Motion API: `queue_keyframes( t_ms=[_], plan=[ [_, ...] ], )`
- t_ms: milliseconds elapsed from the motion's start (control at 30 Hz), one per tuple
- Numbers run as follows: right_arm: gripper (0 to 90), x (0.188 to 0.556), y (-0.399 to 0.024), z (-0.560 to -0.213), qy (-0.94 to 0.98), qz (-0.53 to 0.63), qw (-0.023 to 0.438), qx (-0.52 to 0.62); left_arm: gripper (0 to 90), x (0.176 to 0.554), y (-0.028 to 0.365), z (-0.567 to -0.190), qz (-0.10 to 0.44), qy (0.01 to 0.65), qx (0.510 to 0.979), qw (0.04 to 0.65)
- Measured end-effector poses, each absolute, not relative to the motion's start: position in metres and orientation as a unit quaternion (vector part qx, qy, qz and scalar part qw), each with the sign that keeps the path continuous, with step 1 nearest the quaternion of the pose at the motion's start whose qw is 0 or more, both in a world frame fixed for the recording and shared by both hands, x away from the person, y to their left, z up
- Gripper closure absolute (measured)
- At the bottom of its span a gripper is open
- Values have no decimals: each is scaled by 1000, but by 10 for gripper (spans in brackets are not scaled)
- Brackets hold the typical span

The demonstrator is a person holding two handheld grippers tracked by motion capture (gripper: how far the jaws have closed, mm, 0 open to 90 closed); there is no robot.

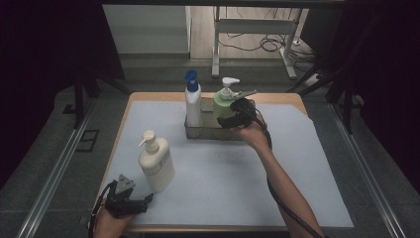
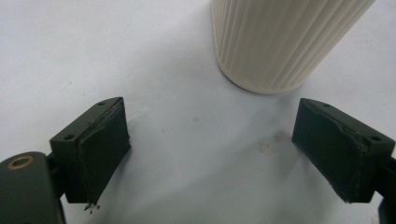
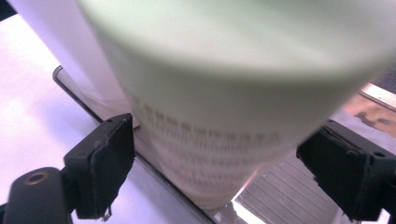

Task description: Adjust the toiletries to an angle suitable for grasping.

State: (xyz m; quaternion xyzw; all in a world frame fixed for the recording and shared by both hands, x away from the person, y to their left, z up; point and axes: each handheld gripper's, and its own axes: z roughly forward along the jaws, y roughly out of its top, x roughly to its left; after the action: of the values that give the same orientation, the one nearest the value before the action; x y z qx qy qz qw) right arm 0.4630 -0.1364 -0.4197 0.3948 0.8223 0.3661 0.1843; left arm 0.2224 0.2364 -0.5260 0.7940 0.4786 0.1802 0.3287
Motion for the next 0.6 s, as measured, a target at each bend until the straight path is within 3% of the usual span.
queue_keyframes(
  t_ms=[133,600],
  plan=[
    [154,458,-141,-420,823,368,180,394,107,222,236,-526,180,479,794,329],
    [460,442,-160,-421,817,377,178,398,107,222,236,-526,180,479,794,328]
  ],
)
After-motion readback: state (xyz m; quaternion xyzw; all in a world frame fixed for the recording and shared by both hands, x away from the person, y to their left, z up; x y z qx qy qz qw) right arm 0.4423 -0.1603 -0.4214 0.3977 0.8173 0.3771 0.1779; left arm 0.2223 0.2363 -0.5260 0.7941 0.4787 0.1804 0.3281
